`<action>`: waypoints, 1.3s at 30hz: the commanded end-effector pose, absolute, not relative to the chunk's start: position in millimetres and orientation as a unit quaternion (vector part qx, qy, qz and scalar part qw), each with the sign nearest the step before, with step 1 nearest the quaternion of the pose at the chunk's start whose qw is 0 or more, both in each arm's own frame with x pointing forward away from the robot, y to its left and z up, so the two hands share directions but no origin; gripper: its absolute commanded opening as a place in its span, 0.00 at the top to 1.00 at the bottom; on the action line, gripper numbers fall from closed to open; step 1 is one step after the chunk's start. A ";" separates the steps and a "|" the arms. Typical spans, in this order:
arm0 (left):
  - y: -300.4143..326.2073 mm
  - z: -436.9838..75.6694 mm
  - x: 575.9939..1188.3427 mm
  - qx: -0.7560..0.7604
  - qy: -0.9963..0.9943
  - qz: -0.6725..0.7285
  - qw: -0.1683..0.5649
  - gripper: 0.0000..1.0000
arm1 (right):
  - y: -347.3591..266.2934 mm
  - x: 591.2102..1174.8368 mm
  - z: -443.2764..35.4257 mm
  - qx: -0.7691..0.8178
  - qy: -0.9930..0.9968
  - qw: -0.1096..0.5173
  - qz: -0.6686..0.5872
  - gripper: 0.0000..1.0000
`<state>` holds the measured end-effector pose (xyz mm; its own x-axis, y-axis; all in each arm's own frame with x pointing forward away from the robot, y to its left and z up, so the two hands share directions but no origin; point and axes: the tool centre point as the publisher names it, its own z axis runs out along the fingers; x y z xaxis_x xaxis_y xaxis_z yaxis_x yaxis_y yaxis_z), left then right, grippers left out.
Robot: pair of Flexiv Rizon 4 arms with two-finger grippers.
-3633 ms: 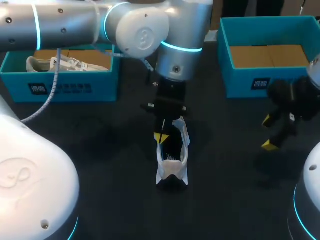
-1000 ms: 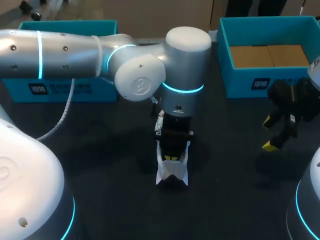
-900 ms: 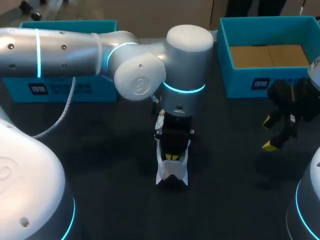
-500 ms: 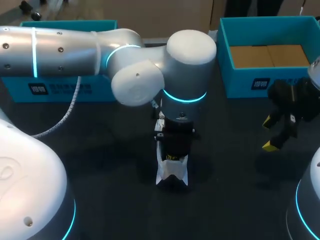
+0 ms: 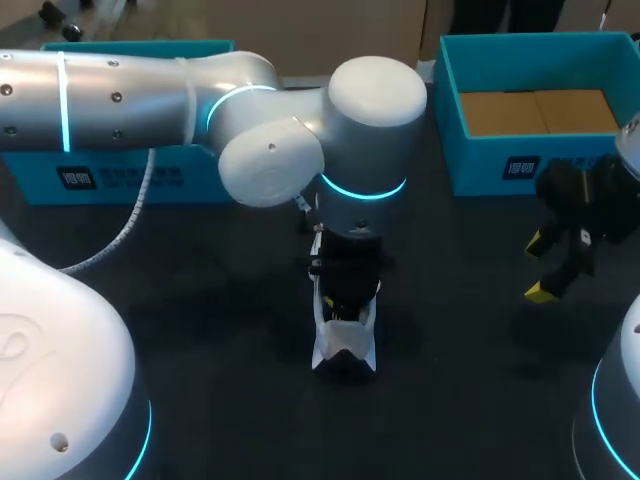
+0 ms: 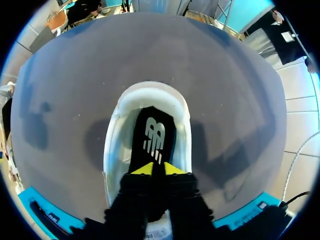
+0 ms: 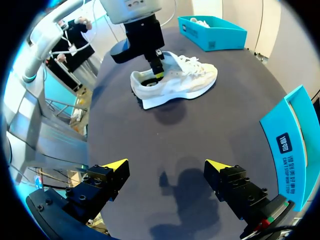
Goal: Take the shoe out of the shoebox, open the shoe tongue, remove and reinsert the insole, then place the shoe into the shoebox
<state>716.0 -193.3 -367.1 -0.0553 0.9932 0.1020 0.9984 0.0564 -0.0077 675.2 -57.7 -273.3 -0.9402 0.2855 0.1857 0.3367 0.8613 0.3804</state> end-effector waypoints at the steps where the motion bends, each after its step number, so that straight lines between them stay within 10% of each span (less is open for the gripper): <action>1: -194.8 -367.7 719.0 -0.684 -0.727 -0.033 0.045 0.00 | -57.5 674.5 -273.8 -0.162 -0.963 0.061 -0.207 0.00; 39: -195.8 -340.3 739.5 -0.688 -0.723 0.000 0.056 0.00 | -57.5 674.5 -273.8 -0.162 -0.963 0.061 -0.207 0.00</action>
<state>735.8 -197.9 -342.7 -0.0481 0.9955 0.0821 0.9959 0.0541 -0.0728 675.1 -57.8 -273.3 -0.9403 0.2853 0.1857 0.3365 0.8613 0.3807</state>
